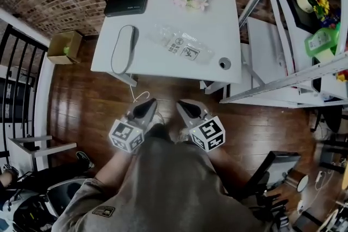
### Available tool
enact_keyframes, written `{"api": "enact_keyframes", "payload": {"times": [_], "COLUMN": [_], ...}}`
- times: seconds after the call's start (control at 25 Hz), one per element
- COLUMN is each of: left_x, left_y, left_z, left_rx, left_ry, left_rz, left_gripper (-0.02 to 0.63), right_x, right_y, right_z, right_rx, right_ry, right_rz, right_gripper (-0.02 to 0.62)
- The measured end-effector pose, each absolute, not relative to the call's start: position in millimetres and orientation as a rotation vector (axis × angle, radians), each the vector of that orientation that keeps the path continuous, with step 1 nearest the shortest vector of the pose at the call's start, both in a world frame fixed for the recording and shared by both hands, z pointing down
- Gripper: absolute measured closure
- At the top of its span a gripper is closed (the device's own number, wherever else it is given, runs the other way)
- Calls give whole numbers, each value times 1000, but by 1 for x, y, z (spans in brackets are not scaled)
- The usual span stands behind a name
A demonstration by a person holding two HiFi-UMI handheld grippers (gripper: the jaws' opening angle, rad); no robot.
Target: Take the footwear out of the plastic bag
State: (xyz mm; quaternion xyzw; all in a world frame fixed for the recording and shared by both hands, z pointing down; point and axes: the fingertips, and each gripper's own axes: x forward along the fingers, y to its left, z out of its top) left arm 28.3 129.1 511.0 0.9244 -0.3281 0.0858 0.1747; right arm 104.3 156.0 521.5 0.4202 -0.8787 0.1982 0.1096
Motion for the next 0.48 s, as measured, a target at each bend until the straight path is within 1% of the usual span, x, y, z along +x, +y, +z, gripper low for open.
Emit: {"api": "enact_keyframes", "payload": {"times": [0.48], "left_x": [35], "left_y": [116], "left_z": [493], "left_rx": [2680], "left_ry": [-841], "left_rz": [224], "left_gripper": [604], "right_x": [103], "right_y": [152], "right_z": [493], "right_rx": [1332], "right_ry": [-2578], "right_rz": [512], "right_gripper": [584]}}
